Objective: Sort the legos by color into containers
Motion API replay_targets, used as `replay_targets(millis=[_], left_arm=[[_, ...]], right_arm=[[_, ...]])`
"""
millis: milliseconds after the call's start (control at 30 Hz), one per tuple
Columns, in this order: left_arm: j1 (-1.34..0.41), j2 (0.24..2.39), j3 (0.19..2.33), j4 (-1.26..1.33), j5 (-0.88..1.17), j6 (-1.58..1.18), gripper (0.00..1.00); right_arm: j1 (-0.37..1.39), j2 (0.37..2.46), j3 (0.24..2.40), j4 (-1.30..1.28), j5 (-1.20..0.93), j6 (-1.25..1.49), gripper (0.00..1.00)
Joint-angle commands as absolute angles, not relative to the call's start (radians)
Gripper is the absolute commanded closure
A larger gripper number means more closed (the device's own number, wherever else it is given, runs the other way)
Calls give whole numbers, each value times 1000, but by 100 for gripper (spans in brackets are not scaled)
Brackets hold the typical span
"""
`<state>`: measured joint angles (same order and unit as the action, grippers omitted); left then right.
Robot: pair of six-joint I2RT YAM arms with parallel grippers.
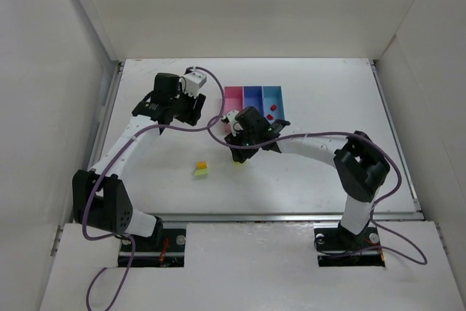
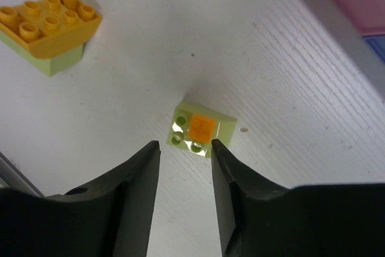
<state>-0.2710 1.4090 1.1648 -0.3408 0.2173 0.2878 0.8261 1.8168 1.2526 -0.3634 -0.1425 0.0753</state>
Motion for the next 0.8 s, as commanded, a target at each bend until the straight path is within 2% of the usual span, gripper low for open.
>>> replay_targets(millis=[0,33,767], left_arm=[[-265,1393,1164,-322,225,298,47],[-265,1393,1164,-322,225,298,47],[-265,1393,1154,-322,253,288,47]], right_arm=[[828,1778,1331,-380,-153,54,56],[828,1793,1331,-380,-153,54,59],[828,1913,1405,-462,-106,43,59]])
